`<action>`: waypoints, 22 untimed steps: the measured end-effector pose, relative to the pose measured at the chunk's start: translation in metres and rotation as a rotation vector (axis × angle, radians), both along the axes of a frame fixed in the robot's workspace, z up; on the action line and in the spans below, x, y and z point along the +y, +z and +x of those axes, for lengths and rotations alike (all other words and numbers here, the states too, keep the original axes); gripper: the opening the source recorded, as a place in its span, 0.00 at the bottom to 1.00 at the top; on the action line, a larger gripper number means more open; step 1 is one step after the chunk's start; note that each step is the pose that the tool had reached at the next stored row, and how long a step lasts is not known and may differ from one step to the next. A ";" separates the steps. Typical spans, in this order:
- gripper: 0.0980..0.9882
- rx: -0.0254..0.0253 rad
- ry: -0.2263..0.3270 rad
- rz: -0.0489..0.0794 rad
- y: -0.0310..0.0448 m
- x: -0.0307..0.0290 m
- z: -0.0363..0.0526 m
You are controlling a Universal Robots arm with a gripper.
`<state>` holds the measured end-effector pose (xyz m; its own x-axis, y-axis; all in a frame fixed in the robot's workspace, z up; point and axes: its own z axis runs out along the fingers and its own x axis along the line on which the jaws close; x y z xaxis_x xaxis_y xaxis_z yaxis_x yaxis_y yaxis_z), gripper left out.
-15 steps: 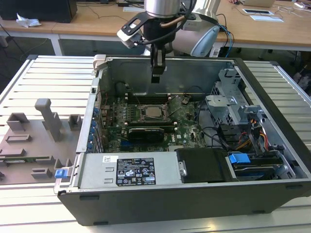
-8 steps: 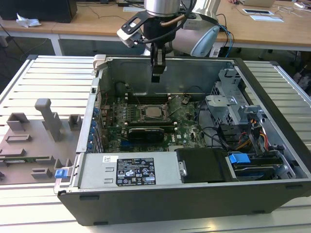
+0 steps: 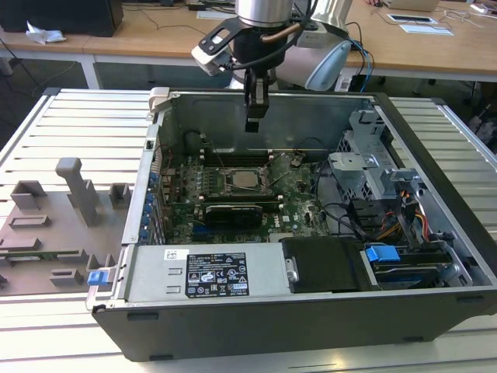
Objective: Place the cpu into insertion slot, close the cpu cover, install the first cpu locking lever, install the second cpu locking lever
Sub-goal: 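Close the cpu cover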
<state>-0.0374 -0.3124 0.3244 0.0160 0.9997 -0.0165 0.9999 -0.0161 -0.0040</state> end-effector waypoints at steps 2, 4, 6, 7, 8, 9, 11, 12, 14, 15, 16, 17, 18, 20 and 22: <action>0.01 0.0011 0.000 0.000 0.0000 0.0000 0.0081; 0.01 0.0027 0.000 0.000 0.0000 0.0000 0.0225; 0.01 0.0039 0.000 0.000 -0.0001 0.0000 0.0284; 0.01 0.0043 0.000 0.000 0.0000 0.0000 0.0308; 0.01 0.0049 0.000 0.000 0.0000 0.0000 0.0336; 0.01 0.0053 0.000 0.000 0.0000 0.0000 0.0360; 0.01 0.0068 0.000 0.000 0.0000 0.0000 0.0443; 0.01 0.0072 0.000 0.000 -0.0001 0.0001 0.0463; 0.01 0.0084 0.000 0.000 -0.0001 0.0000 0.0524; 0.01 0.0097 0.000 0.000 -0.0001 0.0000 0.0571; 0.01 0.0107 0.000 0.000 -0.0005 0.0000 0.0591; 0.01 0.0129 0.000 0.000 -0.0018 0.0000 0.0634; 0.01 0.0154 0.000 0.000 -0.0038 0.0001 0.0663; 0.01 0.0213 0.000 0.000 -0.0107 0.0001 0.0732; 0.01 0.0264 0.000 0.000 -0.0190 0.0001 0.0795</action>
